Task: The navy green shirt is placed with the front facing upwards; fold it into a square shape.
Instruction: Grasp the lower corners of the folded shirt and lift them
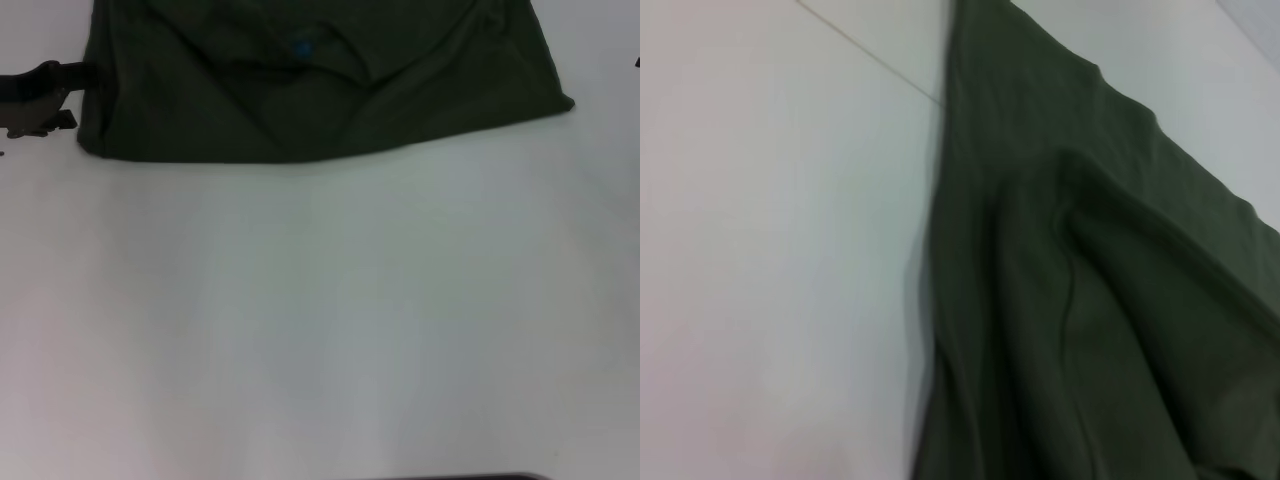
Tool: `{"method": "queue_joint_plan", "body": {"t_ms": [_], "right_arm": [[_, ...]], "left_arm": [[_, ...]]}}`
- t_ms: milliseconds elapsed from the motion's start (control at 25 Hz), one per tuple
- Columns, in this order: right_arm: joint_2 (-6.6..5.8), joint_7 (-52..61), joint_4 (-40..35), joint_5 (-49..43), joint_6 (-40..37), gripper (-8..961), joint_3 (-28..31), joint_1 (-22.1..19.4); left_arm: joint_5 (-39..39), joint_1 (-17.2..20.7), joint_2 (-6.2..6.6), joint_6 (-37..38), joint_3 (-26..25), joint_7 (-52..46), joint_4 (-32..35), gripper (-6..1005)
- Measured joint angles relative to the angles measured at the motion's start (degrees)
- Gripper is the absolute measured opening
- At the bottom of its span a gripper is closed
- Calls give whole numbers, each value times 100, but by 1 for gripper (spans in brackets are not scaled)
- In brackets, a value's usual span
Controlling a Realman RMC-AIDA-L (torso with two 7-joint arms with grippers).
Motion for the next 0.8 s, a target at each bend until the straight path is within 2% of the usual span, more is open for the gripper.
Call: {"method": "queue_joint_plan", "body": {"t_ms": [440,800], "right_arm": [[29,-8,35,1,32,613,0,5],[30,-26,79,5,32,614,0,-16]], "left_arm": [[11,-48,-242,-366,217,2,31,935],[19,-54,-284,-444,277,5,34,935]]}}
